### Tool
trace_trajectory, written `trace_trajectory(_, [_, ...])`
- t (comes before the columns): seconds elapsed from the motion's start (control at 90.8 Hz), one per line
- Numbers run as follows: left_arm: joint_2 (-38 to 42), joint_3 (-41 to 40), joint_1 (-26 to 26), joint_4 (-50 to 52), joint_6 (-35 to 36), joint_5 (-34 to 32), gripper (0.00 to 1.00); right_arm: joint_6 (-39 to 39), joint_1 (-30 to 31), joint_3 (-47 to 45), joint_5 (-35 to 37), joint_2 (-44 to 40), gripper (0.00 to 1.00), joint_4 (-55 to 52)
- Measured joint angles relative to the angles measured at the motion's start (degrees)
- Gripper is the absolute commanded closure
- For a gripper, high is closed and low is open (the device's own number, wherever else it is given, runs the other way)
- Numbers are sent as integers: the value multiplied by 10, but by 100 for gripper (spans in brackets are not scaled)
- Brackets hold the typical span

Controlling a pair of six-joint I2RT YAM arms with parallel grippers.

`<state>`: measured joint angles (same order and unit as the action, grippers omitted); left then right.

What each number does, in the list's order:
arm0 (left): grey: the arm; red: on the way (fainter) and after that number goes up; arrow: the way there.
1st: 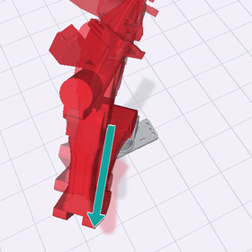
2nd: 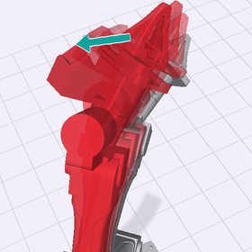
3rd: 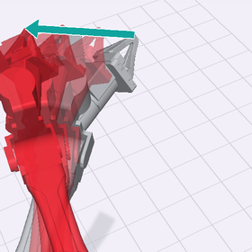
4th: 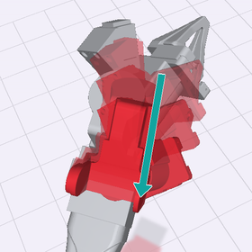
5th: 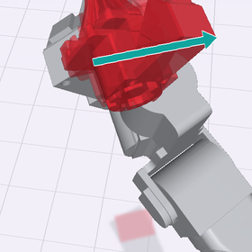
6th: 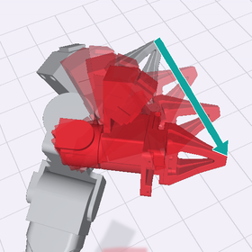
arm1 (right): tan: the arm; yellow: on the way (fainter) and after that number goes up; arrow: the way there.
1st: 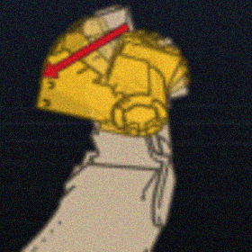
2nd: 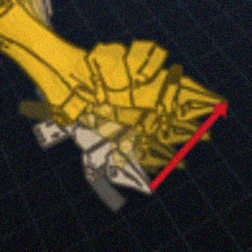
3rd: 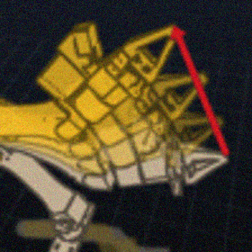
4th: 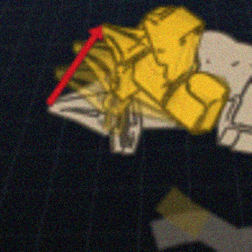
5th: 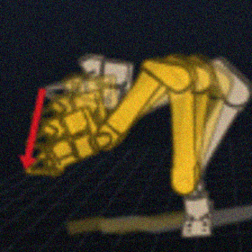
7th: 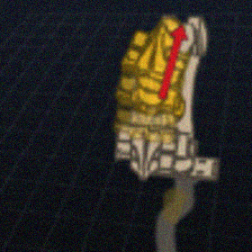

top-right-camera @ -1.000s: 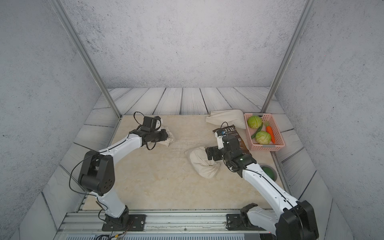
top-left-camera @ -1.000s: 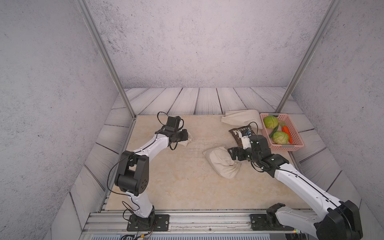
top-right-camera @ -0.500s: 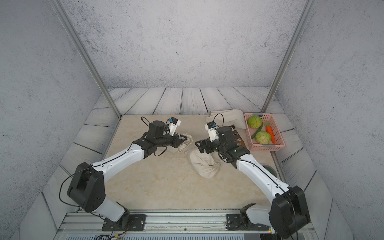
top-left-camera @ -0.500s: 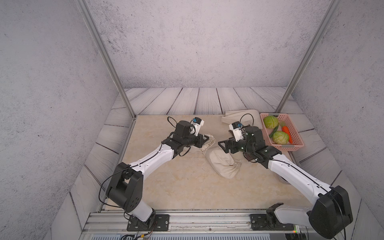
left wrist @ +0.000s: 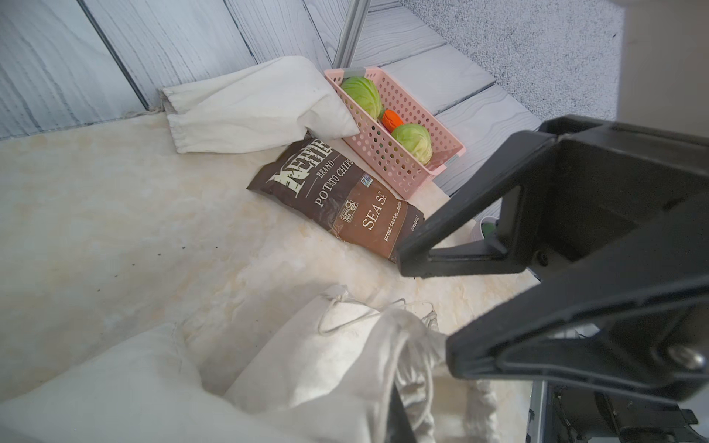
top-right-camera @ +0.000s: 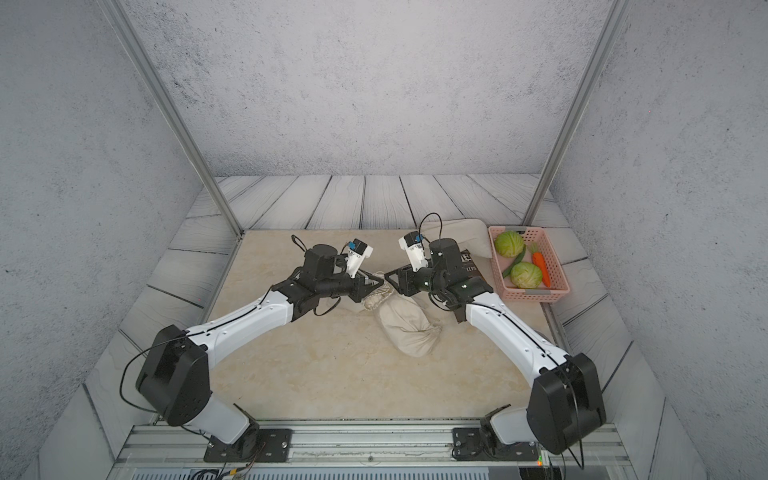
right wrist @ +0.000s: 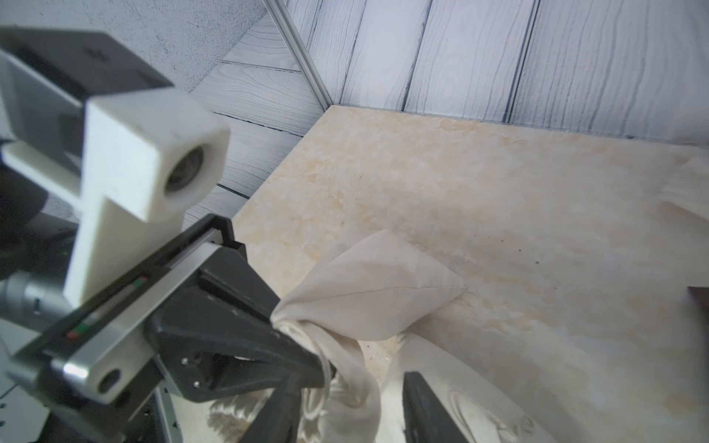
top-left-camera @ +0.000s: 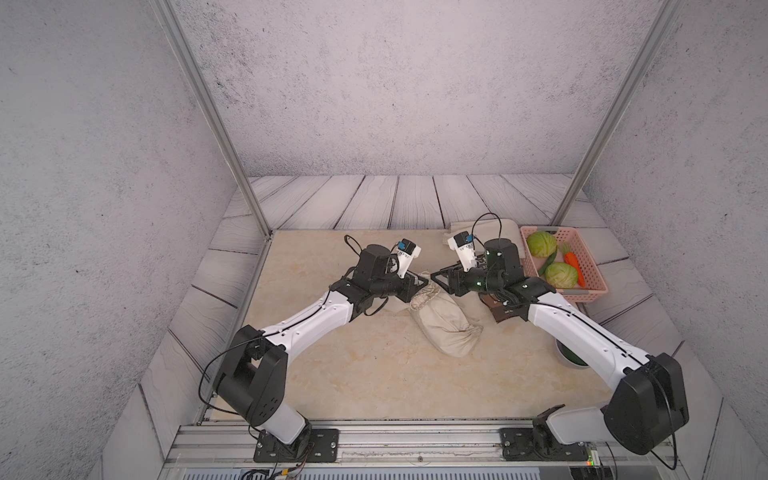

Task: Close the soil bag
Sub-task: Move the soil bag to the center of the board, then adjust the soil bag at the center of the board.

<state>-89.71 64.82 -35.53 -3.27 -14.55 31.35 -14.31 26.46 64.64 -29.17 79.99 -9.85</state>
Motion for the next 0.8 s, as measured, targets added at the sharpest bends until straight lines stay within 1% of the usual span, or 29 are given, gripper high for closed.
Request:
trace_trajectory(0.154, [0, -1, 0, 0, 3, 1, 100, 2, 1, 17, -27, 15, 66, -5])
trace_trajectory(0.396, [0, -1, 0, 0, 4, 3, 100, 8, 2, 28, -53, 37, 75, -12])
trace_trajectory(0.462, [0, -1, -1, 0, 4, 4, 100, 10, 2, 30, -57, 43, 81, -17])
trace_trajectory(0.539, [0, -2, -1, 0, 5, 4, 100, 12, 2, 35, -60, 46, 92, -24])
trace_trajectory(0.605, [0, -2, -2, 0, 5, 3, 100, 13, 2, 36, -60, 45, 99, -27])
trace_trajectory(0.705, [0, -2, -3, 0, 6, -3, 100, 16, 2, 39, -57, 42, 100, -38])
trace_trajectory(0.727, [0, -2, -3, 0, 7, -5, 99, 18, 2, 42, -56, 41, 100, -42])
trace_trajectory(0.76, [1, -2, -3, 0, 7, -9, 93, 21, 2, 45, -52, 37, 100, -50])
trace_trajectory(0.804, [3, -2, -3, 1, 10, -16, 79, 26, 2, 52, -47, 29, 100, -62])
